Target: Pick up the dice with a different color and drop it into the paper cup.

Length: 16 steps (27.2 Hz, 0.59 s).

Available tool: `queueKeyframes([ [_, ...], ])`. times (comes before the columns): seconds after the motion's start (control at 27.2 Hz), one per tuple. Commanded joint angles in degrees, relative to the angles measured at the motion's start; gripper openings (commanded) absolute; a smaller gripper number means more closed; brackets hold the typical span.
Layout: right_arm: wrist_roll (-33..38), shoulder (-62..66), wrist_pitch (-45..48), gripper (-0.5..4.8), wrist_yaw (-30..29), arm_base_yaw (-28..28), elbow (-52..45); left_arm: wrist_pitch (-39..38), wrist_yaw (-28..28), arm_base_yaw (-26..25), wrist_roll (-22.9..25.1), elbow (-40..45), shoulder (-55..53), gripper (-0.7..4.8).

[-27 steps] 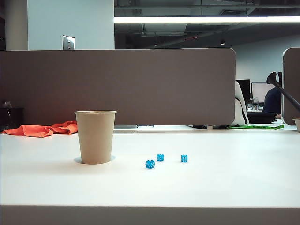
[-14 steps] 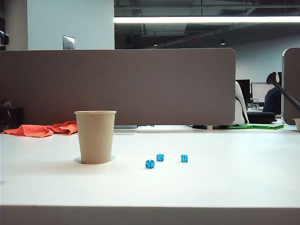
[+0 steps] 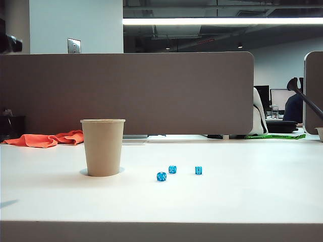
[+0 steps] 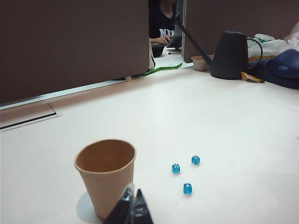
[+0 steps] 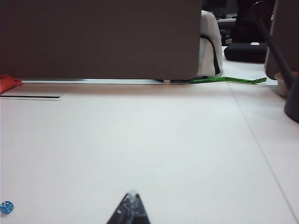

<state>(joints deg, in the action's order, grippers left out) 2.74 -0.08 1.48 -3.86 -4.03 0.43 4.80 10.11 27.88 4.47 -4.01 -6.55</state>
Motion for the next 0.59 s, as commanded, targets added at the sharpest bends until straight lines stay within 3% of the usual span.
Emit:
queueKeyframes([
  [0.04,0.2,0.0,0.9,-0.02,-0.4,-0.2,-0.1,0.0,1.6,0.0,0.0,1.6,0.0,-0.06],
  [0.11,0.2,0.0,0.9,-0.02,-0.4,-0.2,-0.1,0.1,4.2,0.0,0.0,3.1,0.0,-0.06],
  [0.33,0.2,0.0,0.3,-0.02,-0.3,-0.2,-0.1,-0.8,3.8,0.0,0.0,3.6,0.0,-0.06],
  [0.59,0.2,0.0,-1.7,-0.02,-0.4,-0.2,-0.1,-1.7,-1.0,0.0,0.0,3.6,0.0,-0.06],
])
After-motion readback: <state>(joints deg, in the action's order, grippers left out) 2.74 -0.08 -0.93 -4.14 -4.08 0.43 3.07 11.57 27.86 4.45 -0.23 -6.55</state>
